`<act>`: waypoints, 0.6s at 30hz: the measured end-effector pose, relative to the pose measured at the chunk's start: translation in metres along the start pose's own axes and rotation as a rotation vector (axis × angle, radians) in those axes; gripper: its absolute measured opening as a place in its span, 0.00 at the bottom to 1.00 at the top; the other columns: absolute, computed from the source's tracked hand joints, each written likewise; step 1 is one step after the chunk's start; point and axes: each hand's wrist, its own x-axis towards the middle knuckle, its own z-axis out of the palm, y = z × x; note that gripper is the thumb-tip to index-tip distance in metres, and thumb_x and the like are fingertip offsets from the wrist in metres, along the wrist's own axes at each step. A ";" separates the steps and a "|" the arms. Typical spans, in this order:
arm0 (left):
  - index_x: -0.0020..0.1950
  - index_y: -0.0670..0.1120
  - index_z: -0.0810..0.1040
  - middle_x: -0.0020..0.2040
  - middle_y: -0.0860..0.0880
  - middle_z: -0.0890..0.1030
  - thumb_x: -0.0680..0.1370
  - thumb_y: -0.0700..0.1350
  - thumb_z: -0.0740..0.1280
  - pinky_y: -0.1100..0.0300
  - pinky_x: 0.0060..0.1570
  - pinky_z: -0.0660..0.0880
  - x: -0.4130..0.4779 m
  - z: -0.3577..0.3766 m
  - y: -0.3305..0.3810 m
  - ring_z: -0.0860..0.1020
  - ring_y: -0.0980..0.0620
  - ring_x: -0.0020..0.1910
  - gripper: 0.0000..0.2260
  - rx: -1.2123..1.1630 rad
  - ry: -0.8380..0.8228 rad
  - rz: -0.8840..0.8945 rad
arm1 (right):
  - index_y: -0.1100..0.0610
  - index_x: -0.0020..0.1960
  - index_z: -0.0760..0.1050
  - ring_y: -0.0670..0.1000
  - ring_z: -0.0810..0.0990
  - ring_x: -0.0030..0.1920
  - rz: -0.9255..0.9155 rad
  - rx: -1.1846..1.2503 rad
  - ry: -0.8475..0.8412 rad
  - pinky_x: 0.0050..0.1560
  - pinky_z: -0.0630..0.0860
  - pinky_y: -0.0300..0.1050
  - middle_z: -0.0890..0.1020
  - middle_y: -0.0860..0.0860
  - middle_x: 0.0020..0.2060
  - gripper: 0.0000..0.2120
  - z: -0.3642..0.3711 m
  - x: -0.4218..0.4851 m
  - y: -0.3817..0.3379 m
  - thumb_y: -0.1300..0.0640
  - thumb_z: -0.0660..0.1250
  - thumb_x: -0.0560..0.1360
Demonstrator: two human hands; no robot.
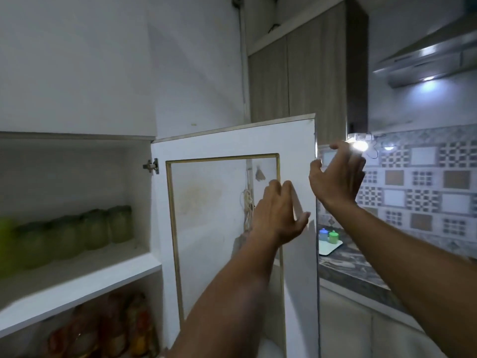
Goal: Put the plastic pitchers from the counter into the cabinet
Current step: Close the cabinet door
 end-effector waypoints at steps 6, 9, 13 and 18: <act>0.81 0.54 0.47 0.83 0.48 0.46 0.70 0.68 0.68 0.44 0.72 0.67 -0.009 0.031 0.001 0.52 0.43 0.81 0.47 0.013 -0.099 -0.039 | 0.57 0.54 0.74 0.63 0.77 0.53 0.129 0.229 -0.319 0.50 0.69 0.51 0.81 0.59 0.51 0.15 0.020 -0.002 0.028 0.51 0.52 0.83; 0.81 0.55 0.43 0.83 0.48 0.42 0.69 0.70 0.69 0.43 0.74 0.62 -0.012 0.037 0.002 0.47 0.43 0.82 0.51 0.018 -0.108 -0.045 | 0.57 0.54 0.74 0.58 0.76 0.48 0.102 0.269 -0.283 0.49 0.67 0.48 0.81 0.57 0.50 0.14 0.022 -0.005 0.031 0.51 0.53 0.84; 0.81 0.53 0.38 0.83 0.47 0.39 0.67 0.71 0.69 0.41 0.75 0.62 -0.018 0.039 0.006 0.45 0.43 0.82 0.55 0.039 -0.115 -0.061 | 0.57 0.60 0.76 0.53 0.76 0.50 0.079 0.294 -0.366 0.54 0.73 0.52 0.82 0.54 0.53 0.16 0.013 0.000 0.033 0.50 0.55 0.83; 0.82 0.49 0.43 0.83 0.44 0.44 0.67 0.73 0.67 0.43 0.76 0.60 -0.033 0.031 0.014 0.47 0.41 0.81 0.54 0.054 -0.022 -0.080 | 0.59 0.56 0.79 0.51 0.76 0.45 0.027 0.412 -0.328 0.48 0.73 0.46 0.81 0.53 0.46 0.14 0.002 -0.014 0.024 0.52 0.58 0.82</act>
